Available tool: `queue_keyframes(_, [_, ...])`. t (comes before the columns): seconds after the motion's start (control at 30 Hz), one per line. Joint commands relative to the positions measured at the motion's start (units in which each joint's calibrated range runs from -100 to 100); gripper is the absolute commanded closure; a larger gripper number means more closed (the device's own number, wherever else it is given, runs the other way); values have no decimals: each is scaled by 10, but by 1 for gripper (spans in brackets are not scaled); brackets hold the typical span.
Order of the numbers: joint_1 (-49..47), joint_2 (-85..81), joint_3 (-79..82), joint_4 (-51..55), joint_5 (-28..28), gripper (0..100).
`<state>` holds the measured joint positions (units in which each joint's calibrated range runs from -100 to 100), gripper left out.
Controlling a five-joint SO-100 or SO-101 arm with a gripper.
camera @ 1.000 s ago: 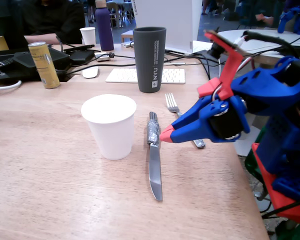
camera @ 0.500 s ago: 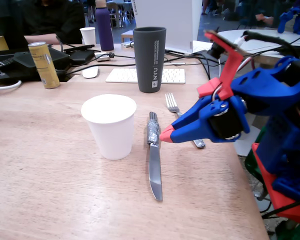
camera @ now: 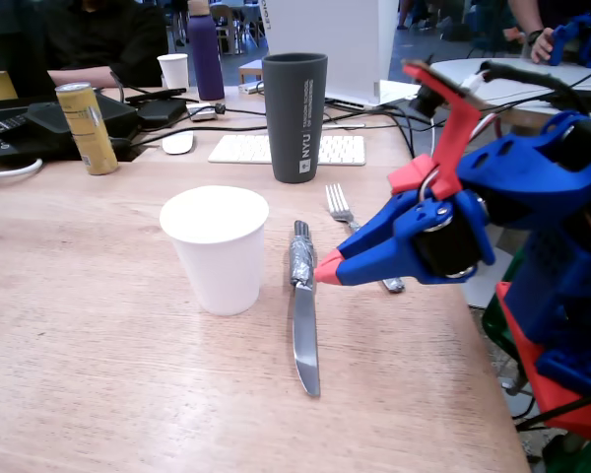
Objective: Grab the fork and place it in gray glass
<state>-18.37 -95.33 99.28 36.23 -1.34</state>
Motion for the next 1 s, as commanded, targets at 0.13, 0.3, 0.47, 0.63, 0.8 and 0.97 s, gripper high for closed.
queue_keyframes(0.13, [-6, -6, 4, 1, 1, 100])
queue_keyframes(0.3, [-6, -6, 4, 1, 1, 100])
queue_keyframes(0.47, [8, 3, -3, 0, 2, 100])
queue_keyframes(0.63, [9, 106, -182, 1, -4, 100])
queue_keyframes(0.8, [9, 283, -367, 2, -7, 100])
queue_keyframes(0.97, [-8, 329, -463, 2, -116, 100])
